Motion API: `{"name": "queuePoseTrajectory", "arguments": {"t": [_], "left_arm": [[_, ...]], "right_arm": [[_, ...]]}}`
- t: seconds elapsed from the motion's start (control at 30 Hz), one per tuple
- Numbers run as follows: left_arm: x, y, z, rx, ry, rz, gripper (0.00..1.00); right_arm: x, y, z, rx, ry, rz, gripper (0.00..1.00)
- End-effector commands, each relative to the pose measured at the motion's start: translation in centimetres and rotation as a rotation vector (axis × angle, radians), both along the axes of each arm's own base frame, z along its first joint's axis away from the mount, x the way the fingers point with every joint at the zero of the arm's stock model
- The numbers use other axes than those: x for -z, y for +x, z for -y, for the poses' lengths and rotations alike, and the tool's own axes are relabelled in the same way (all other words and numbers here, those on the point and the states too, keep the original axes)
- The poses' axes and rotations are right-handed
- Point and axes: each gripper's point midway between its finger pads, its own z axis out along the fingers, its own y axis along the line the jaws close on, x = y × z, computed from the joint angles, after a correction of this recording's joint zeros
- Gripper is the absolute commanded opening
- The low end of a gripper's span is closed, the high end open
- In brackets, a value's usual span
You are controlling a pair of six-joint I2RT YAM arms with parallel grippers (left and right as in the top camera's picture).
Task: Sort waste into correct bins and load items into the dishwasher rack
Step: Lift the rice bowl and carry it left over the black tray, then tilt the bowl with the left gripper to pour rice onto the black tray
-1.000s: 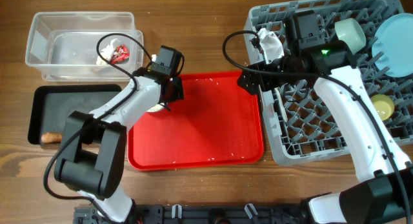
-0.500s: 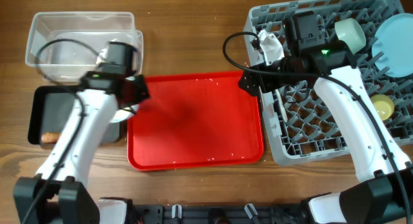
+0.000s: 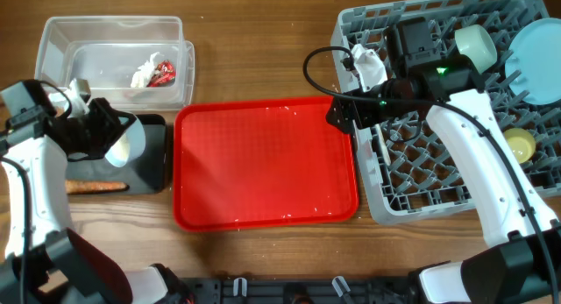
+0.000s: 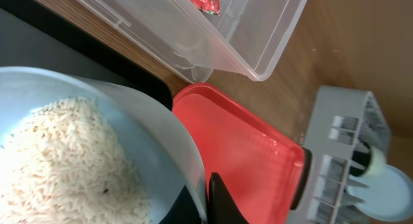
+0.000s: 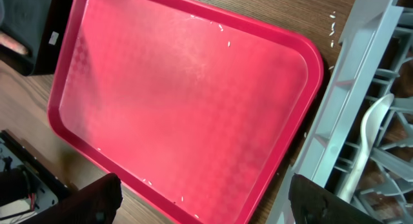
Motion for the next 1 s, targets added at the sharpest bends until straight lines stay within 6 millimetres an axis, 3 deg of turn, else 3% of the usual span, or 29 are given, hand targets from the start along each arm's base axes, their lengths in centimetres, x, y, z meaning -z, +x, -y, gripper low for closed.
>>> {"name": "queuePoseTrajectory", "arguments": {"t": [0.0, 0.23, 0.4, 0.5, 0.83, 0.97], "left_arm": [[0.7, 0.7, 0.9, 0.071, -0.171, 0.054, 0.04], [1.9, 0.7, -1.1, 0.033, -0.419, 0.131, 0.04], [0.6, 0.1, -2.3, 0.000, -0.557, 0.235, 0.04], [1.1, -0.3, -2.2, -0.014, -0.573, 0.224, 0.04], [-0.3, -1.4, -2.5, -0.074, -0.692, 0.230, 0.04], [-0.5, -2.4, -4.3, -0.170, -0.747, 0.208, 0.04]], "right_arm": [[0.7, 0.0, 0.2, 0.006, -0.015, -0.020, 0.85], [1.0, -0.2, 0.7, 0.015, -0.047, -0.028, 0.84], [1.2, -0.3, 1.1, 0.022, -0.070, -0.032, 0.84], [1.2, -0.3, 1.1, 0.022, -0.070, -0.033, 0.84], [1.3, -0.7, 1.2, 0.022, -0.075, -0.050, 0.83], [1.3, -0.7, 1.2, 0.022, -0.075, -0.050, 0.81]]}}
